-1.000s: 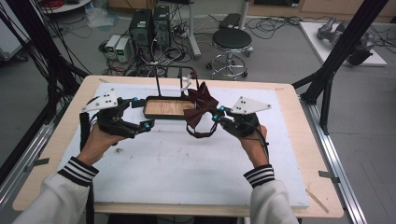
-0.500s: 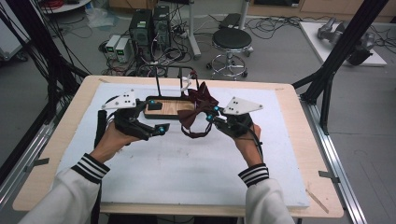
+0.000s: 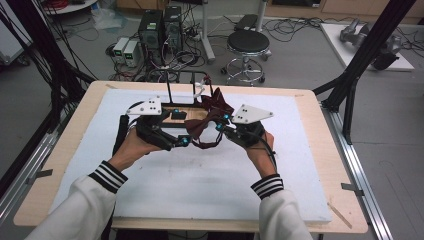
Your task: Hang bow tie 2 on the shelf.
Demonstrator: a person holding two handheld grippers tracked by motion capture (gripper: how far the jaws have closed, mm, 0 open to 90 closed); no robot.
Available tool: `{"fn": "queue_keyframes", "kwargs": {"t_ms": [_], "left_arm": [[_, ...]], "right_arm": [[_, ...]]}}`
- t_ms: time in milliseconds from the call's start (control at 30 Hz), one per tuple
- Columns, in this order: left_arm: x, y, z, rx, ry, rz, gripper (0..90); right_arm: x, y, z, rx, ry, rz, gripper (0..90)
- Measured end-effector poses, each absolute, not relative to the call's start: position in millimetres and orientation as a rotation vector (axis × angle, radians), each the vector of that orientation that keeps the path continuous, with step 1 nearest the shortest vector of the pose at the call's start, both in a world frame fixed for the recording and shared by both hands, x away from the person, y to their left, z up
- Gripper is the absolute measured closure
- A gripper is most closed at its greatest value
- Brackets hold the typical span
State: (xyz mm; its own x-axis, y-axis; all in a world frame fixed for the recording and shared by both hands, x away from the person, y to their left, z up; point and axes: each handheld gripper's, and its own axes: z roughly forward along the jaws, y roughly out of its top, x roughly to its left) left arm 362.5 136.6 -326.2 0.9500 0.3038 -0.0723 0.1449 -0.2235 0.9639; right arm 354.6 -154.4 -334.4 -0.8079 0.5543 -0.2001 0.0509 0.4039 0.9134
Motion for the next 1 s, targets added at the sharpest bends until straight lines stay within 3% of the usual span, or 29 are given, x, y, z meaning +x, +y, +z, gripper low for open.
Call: {"fn": "queue_keyframes", "kwargs": {"t_ms": [333,433,733,1000], "left_arm": [[365,124,-325,1.873,0.335,0.168,18.3],[365,122,-325,1.905,0.31,0.185,26.5],[365,119,-326,1.959,0.328,0.209,39.6],[362,120,-326,1.976,0.338,0.231,60.1]], "right_arm": [[355,-149,-337,0.471,2.21,1.365,83.1],[355,-147,-338,0.464,2.215,1.365,83.0],[353,-144,-338,0.449,2.214,1.359,82.9],[354,-142,-337,0.452,2.209,1.368,82.9]]}}
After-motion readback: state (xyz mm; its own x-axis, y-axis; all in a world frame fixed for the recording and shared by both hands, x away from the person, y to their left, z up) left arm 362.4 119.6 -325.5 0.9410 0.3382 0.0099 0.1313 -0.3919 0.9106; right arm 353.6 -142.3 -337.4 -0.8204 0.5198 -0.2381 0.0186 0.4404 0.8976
